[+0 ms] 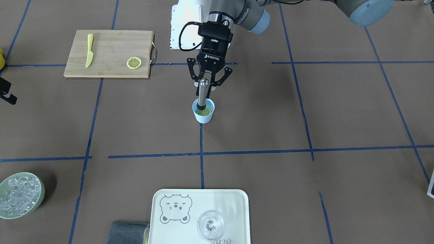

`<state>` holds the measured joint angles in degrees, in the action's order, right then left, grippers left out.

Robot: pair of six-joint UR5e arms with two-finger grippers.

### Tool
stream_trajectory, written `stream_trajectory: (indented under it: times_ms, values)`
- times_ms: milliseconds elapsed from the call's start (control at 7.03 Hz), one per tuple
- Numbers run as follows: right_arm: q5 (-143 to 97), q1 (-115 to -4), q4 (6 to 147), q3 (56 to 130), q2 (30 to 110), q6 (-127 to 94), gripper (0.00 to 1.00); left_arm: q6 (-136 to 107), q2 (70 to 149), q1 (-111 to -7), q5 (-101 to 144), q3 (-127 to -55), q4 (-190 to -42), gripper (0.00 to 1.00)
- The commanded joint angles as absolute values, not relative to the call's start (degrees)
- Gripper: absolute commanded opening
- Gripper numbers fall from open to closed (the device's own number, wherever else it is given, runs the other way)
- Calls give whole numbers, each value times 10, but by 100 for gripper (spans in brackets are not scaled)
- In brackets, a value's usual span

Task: Squeeze lemon into cup
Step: 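Push the steel rod down into the blue cup to press the lemon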

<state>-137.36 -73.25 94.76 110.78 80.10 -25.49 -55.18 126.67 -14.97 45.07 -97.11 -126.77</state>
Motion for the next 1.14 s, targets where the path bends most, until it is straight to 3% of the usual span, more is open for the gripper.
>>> stream_trajectory:
  times_ms: [0,996]
  values:
    - [-1373,-733,947,1109,802,-255,100,-552,1267,-149,453,-956,-1281,0]
    - [-1375,-737,947,1110,803,-255,100,-551,1262,-131,454,-949,-1323,0]
